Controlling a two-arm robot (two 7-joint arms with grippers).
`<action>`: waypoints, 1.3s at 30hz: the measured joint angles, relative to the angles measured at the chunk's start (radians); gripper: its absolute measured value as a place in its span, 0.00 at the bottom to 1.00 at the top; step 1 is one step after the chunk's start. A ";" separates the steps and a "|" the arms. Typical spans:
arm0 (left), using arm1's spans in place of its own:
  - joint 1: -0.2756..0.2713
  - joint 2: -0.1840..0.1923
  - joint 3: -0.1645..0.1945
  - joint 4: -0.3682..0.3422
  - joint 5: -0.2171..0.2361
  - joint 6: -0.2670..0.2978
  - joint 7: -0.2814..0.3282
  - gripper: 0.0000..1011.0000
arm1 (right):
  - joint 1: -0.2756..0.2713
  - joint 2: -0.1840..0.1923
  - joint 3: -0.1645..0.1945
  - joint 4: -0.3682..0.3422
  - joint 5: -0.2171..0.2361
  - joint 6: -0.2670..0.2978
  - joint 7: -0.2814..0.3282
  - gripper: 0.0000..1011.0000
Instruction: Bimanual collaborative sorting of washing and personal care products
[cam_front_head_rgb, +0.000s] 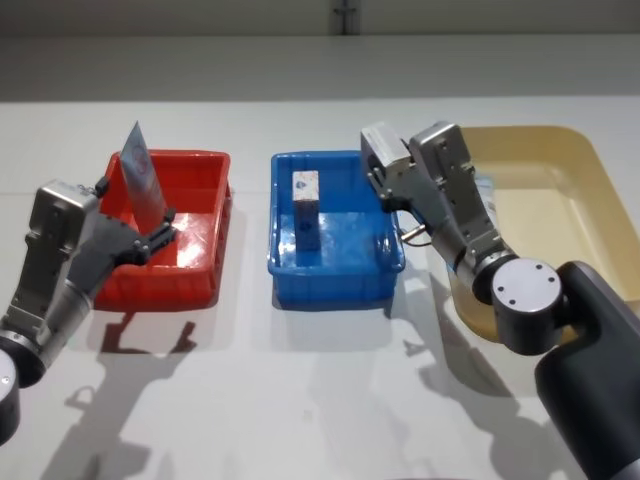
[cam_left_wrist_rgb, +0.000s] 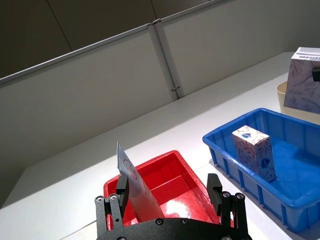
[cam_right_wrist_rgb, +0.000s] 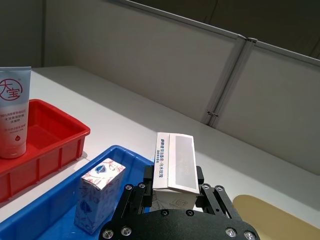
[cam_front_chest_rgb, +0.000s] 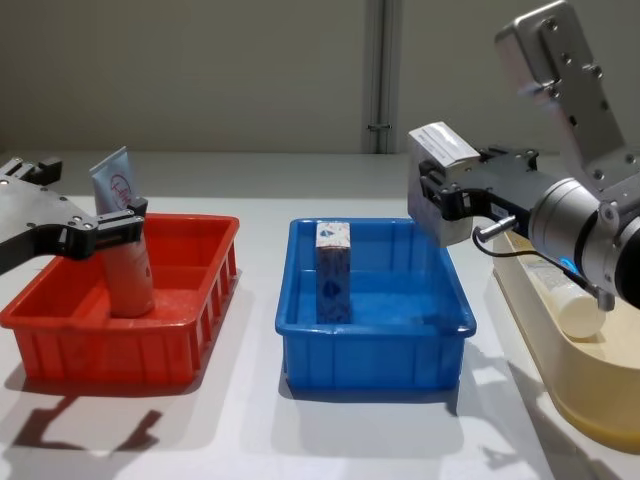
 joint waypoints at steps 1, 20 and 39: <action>0.000 0.000 0.000 0.000 0.000 0.000 0.000 0.99 | -0.004 0.004 0.005 -0.015 0.002 0.002 -0.003 0.44; 0.000 0.000 0.000 0.000 0.000 0.000 0.000 0.99 | -0.078 0.046 0.113 -0.157 0.008 0.049 -0.081 0.44; 0.000 0.000 0.000 0.000 0.000 0.000 0.000 0.99 | -0.118 0.047 0.211 -0.138 -0.038 0.090 -0.148 0.44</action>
